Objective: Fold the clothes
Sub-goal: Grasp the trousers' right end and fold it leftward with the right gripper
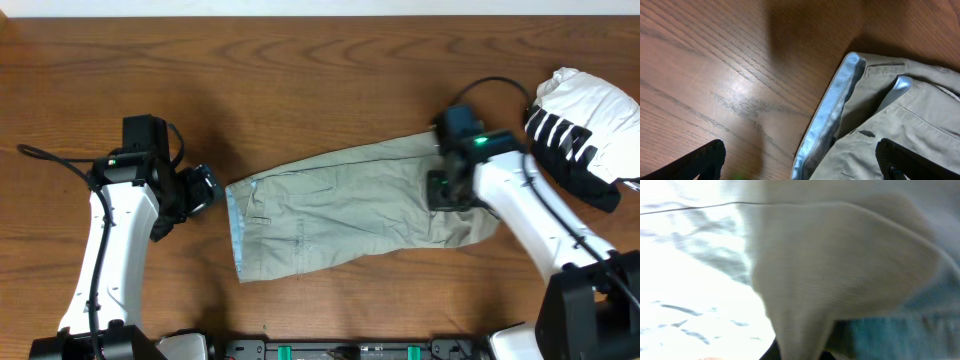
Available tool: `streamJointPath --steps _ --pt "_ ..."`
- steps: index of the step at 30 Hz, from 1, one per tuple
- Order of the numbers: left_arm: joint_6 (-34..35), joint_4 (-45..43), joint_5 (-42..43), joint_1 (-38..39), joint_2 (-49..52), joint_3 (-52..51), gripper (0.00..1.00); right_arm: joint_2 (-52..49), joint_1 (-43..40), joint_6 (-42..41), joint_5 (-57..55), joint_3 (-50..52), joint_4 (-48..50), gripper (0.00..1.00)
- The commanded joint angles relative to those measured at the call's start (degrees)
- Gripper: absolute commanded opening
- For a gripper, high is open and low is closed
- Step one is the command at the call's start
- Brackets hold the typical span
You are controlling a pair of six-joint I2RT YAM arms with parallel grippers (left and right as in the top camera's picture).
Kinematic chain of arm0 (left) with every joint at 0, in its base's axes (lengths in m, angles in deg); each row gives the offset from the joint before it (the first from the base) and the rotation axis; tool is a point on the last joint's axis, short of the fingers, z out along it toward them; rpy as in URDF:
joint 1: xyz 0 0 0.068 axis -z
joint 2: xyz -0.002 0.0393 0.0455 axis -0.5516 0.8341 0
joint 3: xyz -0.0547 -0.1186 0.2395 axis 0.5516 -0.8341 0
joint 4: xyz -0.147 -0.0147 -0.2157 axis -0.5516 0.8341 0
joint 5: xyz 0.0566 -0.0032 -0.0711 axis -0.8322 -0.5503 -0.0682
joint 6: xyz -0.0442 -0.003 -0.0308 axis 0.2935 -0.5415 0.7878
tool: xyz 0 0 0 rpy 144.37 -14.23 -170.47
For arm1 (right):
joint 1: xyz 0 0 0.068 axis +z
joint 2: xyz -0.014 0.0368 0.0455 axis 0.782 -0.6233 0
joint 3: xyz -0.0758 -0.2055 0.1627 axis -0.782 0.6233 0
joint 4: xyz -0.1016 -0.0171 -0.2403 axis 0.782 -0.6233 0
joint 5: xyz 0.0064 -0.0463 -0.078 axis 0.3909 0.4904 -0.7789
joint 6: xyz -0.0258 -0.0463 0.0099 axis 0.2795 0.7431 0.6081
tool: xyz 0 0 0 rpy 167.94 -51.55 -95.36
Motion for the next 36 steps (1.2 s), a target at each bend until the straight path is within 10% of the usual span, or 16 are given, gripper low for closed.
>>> streamJointPath --steps 1,15,17,20,36 --pt "-0.35 0.28 -0.66 -0.31 0.24 0.09 0.98 -0.44 7.17 -4.15 -3.34 -0.72 1.42 0.01" --pt "-0.37 0.35 -0.63 -0.28 0.24 0.09 0.98 -3.08 24.61 -9.77 -1.27 -0.68 6.71 0.14" --pt "-0.37 0.35 -0.63 -0.28 0.24 0.09 0.98 -3.58 24.76 -9.77 -0.92 -0.68 6.67 0.28" --pt "-0.37 0.37 -0.63 -0.28 0.24 0.09 0.98 -3.61 24.55 -9.75 -0.96 -0.72 6.67 0.77" --pt "-0.37 0.66 -0.66 -0.28 0.24 0.09 0.98 -3.34 8.09 -9.73 -7.37 -14.84 -8.96 0.99"
